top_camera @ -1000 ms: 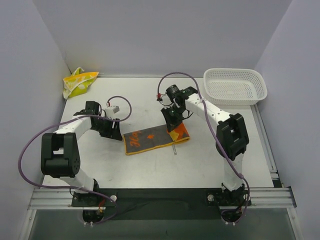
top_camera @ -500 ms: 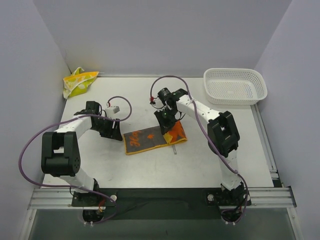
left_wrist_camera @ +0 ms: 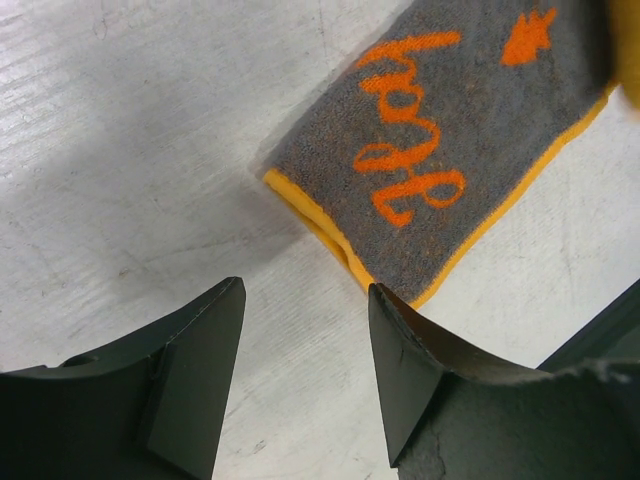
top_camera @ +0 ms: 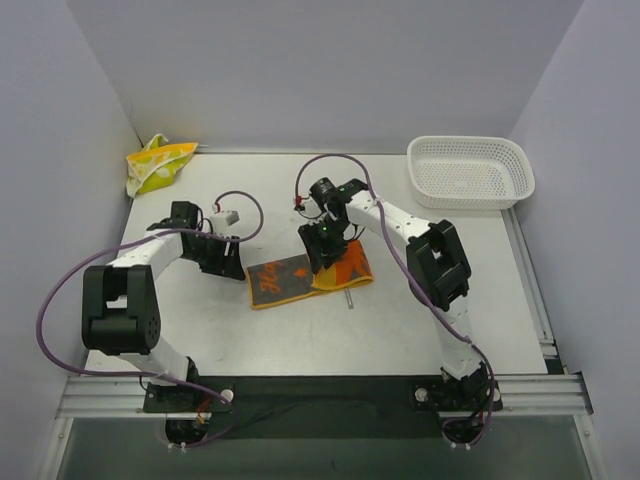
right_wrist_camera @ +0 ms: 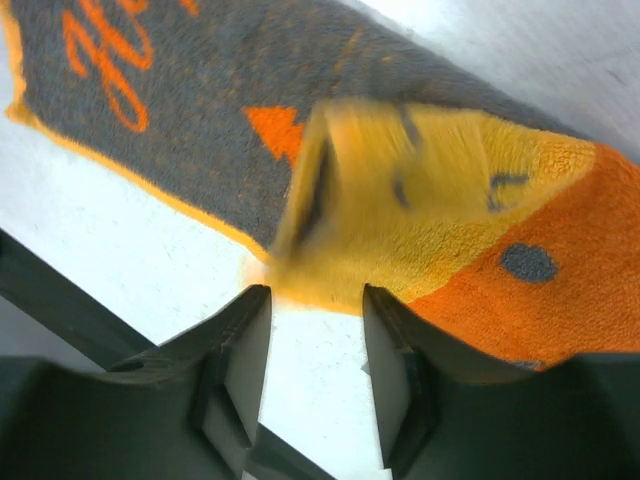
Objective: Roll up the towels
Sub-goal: Fold the towel
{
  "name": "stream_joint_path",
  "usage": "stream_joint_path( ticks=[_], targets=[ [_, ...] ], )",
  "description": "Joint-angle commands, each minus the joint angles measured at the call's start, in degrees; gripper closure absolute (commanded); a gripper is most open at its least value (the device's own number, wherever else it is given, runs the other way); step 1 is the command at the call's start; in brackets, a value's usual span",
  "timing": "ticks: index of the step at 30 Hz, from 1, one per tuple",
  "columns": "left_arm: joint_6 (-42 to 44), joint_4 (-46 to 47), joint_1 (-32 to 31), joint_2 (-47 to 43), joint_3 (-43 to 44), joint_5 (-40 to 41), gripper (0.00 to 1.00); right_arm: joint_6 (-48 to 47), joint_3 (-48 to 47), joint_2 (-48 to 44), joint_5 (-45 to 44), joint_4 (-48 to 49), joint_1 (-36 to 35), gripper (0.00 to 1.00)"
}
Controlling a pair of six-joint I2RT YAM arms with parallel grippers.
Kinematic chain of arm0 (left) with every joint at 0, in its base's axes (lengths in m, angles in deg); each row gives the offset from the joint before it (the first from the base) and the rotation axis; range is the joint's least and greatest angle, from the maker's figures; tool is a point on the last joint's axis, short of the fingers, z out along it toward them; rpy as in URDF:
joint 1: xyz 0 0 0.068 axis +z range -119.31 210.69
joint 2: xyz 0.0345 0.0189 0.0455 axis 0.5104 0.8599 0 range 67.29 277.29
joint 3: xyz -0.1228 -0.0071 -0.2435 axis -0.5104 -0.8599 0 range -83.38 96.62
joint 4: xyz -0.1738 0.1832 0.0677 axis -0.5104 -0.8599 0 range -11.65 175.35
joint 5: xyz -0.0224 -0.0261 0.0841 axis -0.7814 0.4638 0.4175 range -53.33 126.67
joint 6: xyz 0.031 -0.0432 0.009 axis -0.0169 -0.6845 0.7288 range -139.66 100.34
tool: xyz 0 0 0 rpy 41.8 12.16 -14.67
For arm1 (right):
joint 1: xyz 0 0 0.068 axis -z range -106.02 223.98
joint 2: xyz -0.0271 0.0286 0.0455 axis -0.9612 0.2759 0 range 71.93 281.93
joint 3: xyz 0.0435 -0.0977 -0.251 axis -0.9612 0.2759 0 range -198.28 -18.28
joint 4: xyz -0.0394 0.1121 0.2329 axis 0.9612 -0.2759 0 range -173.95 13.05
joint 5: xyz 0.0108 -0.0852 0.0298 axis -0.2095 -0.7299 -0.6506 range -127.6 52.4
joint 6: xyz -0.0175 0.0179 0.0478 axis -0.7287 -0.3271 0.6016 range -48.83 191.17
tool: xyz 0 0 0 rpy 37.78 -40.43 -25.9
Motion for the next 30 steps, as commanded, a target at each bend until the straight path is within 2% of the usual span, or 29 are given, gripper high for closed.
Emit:
stream_joint_path(
  ticks=[1,4,8,10,17,21,22,24,26,29,30],
  targets=[
    [-0.3,-0.8,0.1,-3.3,1.4,-3.7,0.37,-1.1,0.2,-3.6,4.5,-2.3,1.0,0.56],
    [-0.1,-0.9,-1.0,-4.7,1.0,-3.5,0.38,-2.2,0.4,-7.1,6.0,-2.2,5.9,0.54],
    [0.2,-0.7,-4.7,-4.6,1.2,-1.4,0.42,-3.1,0.0,-7.1,5.2,-2.2,11.6,0.63],
    [0.0,-0.7,-6.9,-2.8,1.6,0.3,0.47,-5.2,0.8,-6.1,2.2,-2.3,11.9,0.68],
    [-1.3,0.3,-9.1,5.3,3.9,3.2,0.62,-6.0,6.3,-1.2,-0.9,0.3,11.8,0.85],
    [-1.3,0.6,-9.3,12.0,7.7,4.9,0.7,-4.8,14.0,-2.7,-0.6,1.8,11.7,0.99],
    [-1.2,1.3,-9.3,13.4,10.4,4.9,0.71,-4.6,17.4,-3.6,0.5,1.8,11.3,1.0],
    [-1.5,1.9,-9.7,18.8,14.6,5.1,0.71,-4.0,21.2,-6.7,2.0,2.1,9.4,1.0],
    [-1.7,1.8,-10.7,23.0,23.1,4.7,0.72,-4.4,25.2,-10.4,8.4,2.2,7.4,0.99],
    [-2.2,-0.8,-12.5,30.4,36.4,3.4,0.7,-6.6,26.4,-15.5,25.2,0.8,3.9,0.84],
    [-2.1,-2.2,-12.8,32.4,39.2,3.7,0.68,-7.3,26.4,-16.9,27.7,-0.3,4.1,0.72]
  ],
)
